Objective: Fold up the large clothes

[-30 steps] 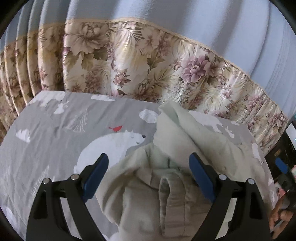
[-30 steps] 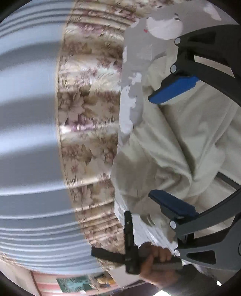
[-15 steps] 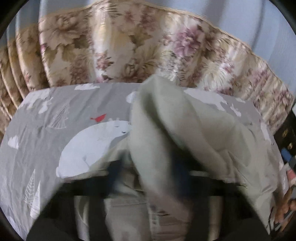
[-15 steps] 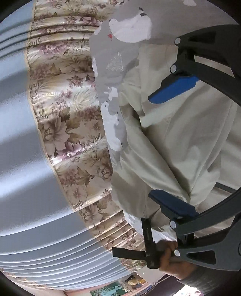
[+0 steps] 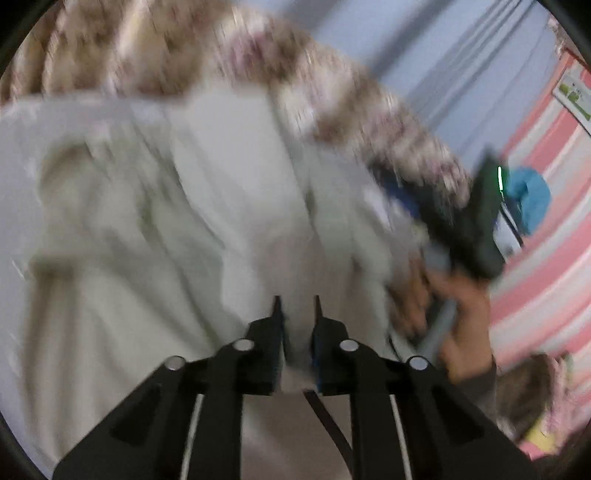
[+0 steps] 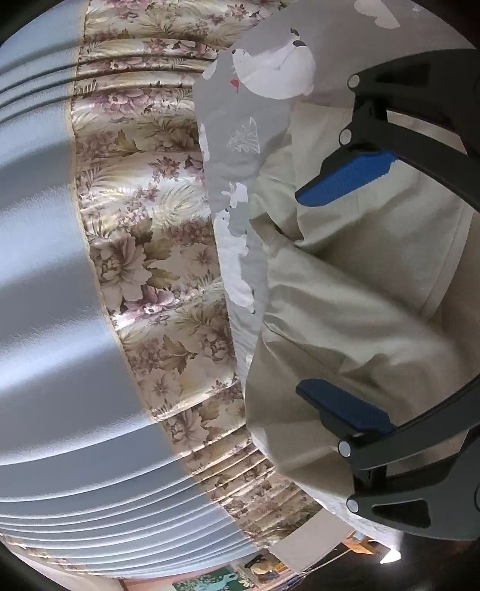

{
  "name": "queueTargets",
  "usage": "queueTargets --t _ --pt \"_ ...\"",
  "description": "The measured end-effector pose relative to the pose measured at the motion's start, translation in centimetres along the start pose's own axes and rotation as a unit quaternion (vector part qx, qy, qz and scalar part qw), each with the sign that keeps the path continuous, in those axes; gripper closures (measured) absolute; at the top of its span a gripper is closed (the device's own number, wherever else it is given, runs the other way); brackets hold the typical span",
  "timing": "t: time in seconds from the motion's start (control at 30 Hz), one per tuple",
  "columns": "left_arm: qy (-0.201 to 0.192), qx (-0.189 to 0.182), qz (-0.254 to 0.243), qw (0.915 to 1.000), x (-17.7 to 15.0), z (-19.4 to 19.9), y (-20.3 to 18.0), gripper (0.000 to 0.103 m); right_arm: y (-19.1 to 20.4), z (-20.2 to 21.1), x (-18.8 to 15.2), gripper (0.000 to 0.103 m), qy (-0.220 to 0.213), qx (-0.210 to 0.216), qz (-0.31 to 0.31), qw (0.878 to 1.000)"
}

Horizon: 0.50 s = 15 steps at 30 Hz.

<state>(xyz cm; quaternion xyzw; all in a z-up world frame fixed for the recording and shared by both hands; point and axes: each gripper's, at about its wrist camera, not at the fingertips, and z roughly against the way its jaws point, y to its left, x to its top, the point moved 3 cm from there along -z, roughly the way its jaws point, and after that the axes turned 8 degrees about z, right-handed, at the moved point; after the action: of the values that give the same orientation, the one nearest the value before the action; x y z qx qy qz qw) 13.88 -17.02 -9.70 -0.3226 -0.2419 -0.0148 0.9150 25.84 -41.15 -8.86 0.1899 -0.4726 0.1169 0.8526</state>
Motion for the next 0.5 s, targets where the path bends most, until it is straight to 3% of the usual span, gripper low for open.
queueTargets --t 0.03,0.1,0.13,0.2,0.3,0.4,0.5 --pt "0.010 0.006 -0.002 0.9999 -0.6 -0.5 0.1 0.082 0.2 -0.3 -0.1 0.008 0.004 0.001 0.001 1.000" --pt "0.005 0.032 -0.006 0.9995 -1.1 -0.4 0.7 0.064 0.5 -0.9 -0.5 0.008 0.017 -0.002 0.008 1.000" --pt "-0.010 0.041 -0.017 0.9990 -0.9 0.5 0.7 0.061 0.6 -1.2 -0.7 0.008 0.024 -0.004 0.011 1.000" --pt "-0.054 0.063 -0.037 0.9958 -0.1 2.9 0.4 0.037 0.8 -1.6 -0.9 0.008 0.033 -0.013 0.017 0.999" --pt "-0.144 0.101 -0.074 0.9816 2.9 7.4 -0.7 0.022 1.3 -2.1 -1.2 0.008 0.043 -0.015 0.027 0.999" --pt "-0.184 0.135 -0.085 0.9699 6.1 8.8 -0.8 0.015 1.9 -2.5 -1.4 0.008 0.053 -0.016 0.040 0.998" --pt "-0.177 0.182 -0.106 0.9614 10.3 6.6 -0.3 0.012 2.5 -2.9 -1.8 0.008 0.065 -0.023 0.055 0.996"
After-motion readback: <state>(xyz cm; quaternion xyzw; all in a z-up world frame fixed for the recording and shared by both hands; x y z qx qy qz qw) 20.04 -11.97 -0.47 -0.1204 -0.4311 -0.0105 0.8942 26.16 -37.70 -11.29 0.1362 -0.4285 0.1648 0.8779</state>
